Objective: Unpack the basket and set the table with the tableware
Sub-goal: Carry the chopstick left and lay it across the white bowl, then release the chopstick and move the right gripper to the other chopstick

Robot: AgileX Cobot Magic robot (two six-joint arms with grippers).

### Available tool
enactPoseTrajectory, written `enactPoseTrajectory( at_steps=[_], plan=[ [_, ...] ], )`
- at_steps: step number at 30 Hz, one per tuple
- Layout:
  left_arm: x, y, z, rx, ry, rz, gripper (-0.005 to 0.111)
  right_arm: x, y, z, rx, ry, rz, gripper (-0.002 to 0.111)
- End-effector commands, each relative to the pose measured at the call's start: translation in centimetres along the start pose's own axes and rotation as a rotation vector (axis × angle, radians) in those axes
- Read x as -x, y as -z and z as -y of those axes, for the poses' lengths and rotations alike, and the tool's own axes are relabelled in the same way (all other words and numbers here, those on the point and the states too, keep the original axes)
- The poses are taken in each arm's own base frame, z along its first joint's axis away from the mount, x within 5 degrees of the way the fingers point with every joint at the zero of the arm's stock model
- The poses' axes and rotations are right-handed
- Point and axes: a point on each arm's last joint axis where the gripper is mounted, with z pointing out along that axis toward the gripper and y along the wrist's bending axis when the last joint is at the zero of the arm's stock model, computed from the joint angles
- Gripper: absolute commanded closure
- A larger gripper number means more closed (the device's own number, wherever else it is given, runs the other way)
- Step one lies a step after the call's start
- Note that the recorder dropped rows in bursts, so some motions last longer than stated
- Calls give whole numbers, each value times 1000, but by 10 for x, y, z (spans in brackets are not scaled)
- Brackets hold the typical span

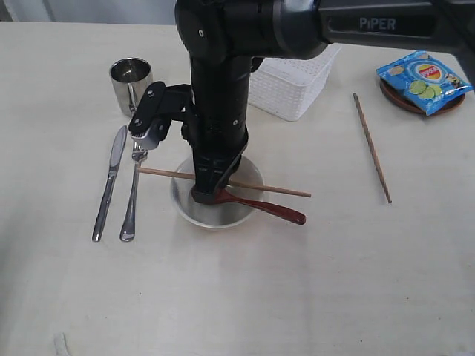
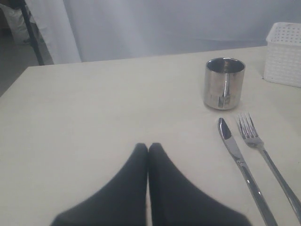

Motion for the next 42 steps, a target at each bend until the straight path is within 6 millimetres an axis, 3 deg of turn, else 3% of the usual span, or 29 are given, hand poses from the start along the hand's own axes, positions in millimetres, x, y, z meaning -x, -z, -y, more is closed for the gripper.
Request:
enactPoseTrajectory(
  at_steps=[1, 8, 14, 17, 20, 26, 30, 35, 38, 42],
  plan=[
    [-1, 0, 0, -6, 4, 0, 107, -2, 1, 0, 7, -2, -13, 108],
    [-1, 0, 0, -6, 4, 0, 107, -2, 1, 0, 7, -4, -13, 107],
    [-1, 0, 0, -6, 4, 0, 107, -2, 1, 0, 5, -22, -11, 72],
    [-1, 0, 0, -6, 4, 0, 107, -3, 5, 2, -24, -29, -17, 68],
    [-1, 0, 0, -6, 4, 0, 107, -7, 19, 5, -92, -32, -21, 70],
    [-1, 0, 0, -6, 4, 0, 107, -29, 74, 15, -284, -166, 27, 70],
    [-1, 0, 0, -6, 4, 0, 107, -66, 107, 41, -343, -382, 88, 70],
    [-1, 0, 0, -6, 4, 0, 107, -135, 120, 88, -355, -775, 120, 70],
    [-1, 0, 0, -6, 4, 0, 107, -177, 108, 110, -287, -991, 177, 70],
    [-1, 0, 0, -6, 4, 0, 107, -223, 72, 124, -214, -1185, 233, 70]
  ],
)
